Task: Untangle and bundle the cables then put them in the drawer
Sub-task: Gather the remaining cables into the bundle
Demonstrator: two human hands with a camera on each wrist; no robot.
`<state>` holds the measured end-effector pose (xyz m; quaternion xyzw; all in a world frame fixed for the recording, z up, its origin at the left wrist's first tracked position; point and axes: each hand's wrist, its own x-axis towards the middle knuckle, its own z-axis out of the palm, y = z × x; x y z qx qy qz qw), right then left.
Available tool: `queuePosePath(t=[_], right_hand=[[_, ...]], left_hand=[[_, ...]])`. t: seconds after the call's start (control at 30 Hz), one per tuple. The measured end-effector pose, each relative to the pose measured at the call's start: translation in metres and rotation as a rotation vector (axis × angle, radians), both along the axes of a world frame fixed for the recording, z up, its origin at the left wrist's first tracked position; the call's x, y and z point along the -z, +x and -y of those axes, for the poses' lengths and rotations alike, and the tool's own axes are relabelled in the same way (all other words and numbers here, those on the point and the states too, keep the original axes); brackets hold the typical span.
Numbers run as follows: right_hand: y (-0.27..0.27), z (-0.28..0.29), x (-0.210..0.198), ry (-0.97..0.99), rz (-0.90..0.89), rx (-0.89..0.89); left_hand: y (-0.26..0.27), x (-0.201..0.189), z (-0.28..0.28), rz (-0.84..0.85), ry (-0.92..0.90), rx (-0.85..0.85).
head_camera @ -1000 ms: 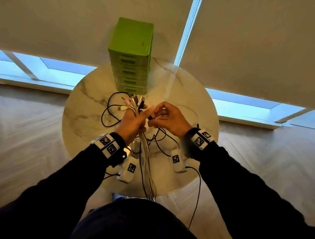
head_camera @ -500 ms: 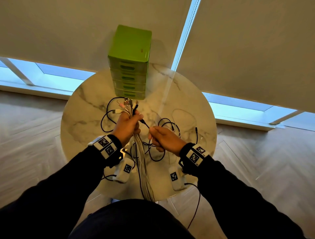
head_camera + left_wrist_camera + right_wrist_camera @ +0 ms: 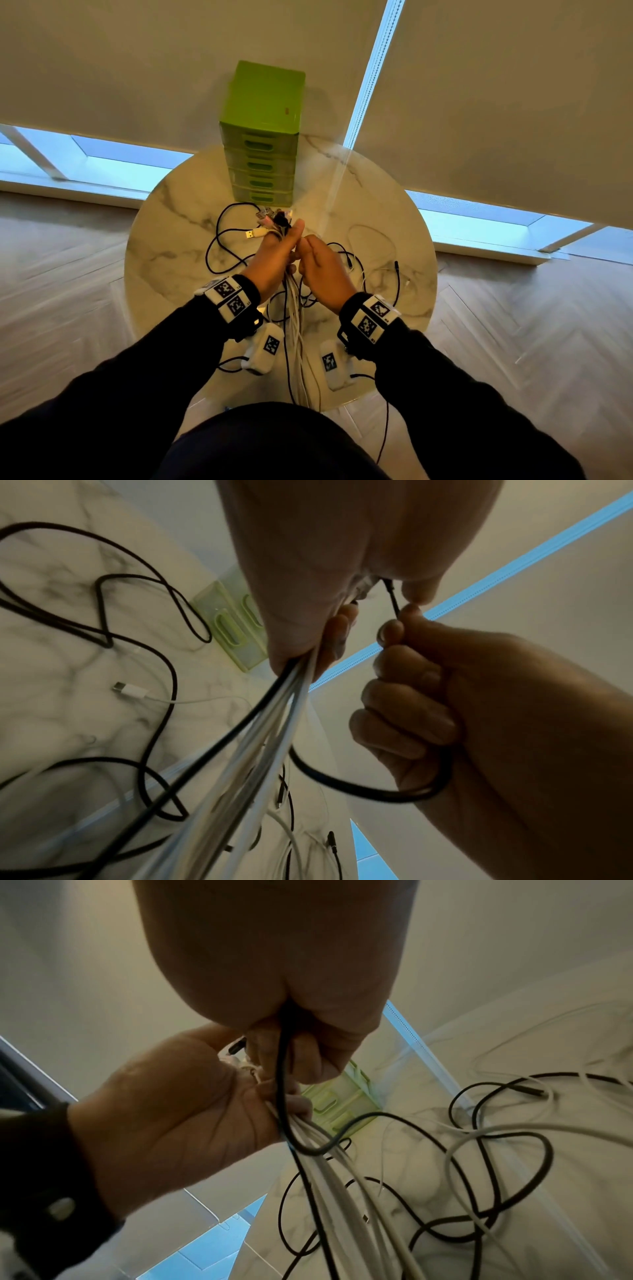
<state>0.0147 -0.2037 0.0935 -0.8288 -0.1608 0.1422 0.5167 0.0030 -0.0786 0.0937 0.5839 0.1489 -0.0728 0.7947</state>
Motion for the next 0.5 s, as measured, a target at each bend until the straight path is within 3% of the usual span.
queuePosePath(t=[0.1,0.27,0.43,0.5], right_hand=[[-0.001,-0.008,0.005,-0.046,0.044,-0.003],[-0.003,-0.009,0.009,-0.046,-0.041,-0.044],[-0.018,0.015,0.018,0.1,-0.339,-0.172],[-0.023,0.03,0.025,0.065,-0.349,-0.231]], left_hand=[[0.001,-0.003,-0.001,-0.033,0.031,0.0],[0.002,0.003,-0.007,-0.065,0.23,-0.044],[0.004,0.008,-0.013,-0.09,0.11,-0.178],[0.004,0.008,-0.018,-0.087,0.078,-0.219]])
